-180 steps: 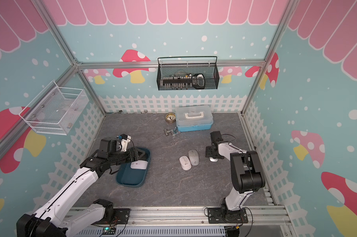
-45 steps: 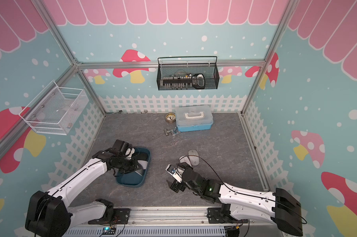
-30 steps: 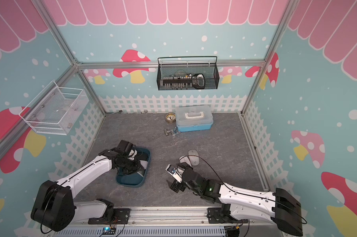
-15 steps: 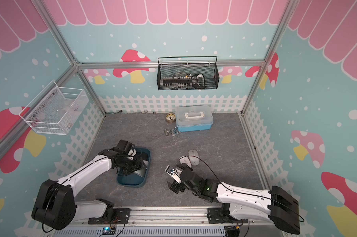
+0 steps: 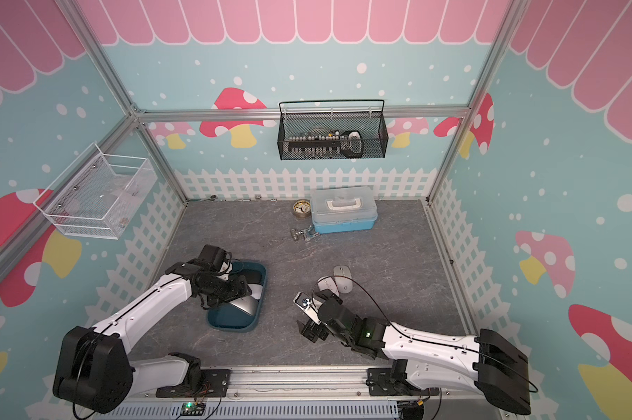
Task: Put the mouse in the storage box
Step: Place the mouse in the storage box.
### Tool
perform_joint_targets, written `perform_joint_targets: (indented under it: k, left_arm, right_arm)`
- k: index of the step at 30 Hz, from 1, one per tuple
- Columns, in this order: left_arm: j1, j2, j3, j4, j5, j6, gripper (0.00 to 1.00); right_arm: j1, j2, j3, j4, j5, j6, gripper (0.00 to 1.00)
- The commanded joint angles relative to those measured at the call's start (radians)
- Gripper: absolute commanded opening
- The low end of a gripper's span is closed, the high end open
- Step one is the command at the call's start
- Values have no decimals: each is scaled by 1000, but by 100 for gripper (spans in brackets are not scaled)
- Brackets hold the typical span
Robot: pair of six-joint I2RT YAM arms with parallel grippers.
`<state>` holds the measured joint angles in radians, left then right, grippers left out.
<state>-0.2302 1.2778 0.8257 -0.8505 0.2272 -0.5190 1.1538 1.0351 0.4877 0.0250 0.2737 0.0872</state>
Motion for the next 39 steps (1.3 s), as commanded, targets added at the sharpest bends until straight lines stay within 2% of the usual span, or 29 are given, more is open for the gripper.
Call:
perform_joint_targets:
  k: [1, 17, 20, 24, 27, 31, 33, 36, 39]
  left_arm:
    - [5, -31, 31, -27, -19, 14, 86]
    - [5, -95, 33, -35, -38, -1, 86]
    - [2, -119, 26, 8, 12, -1, 86]
    - [2, -204, -13, 162, 184, 23, 86]
    - [-1, -267, -22, 238, 247, 40, 86]
    - [0, -331, -60, 305, 276, 63, 86]
    - [0, -350, -74, 315, 285, 60, 86]
    - [-4, -388, -83, 317, 258, 50, 86]
    - [-19, -429, -89, 322, 236, 40, 86]
  right_arm:
    - [6, 10, 31, -10, 20, 23, 99]
    - [4, 4, 37, -25, 71, 49, 99]
    - [3, -1, 35, -16, 112, 59, 99]
    - [-22, -26, 48, -37, 187, 111, 99]
    - [-98, -51, 75, -87, 201, 153, 99]
    - [-295, -52, 122, -177, 96, 225, 99]
    - [-356, -37, 136, -198, 66, 230, 99]
    - [-434, 34, 183, -258, 30, 257, 99]
    - [-530, 132, 218, -280, -71, 282, 99]
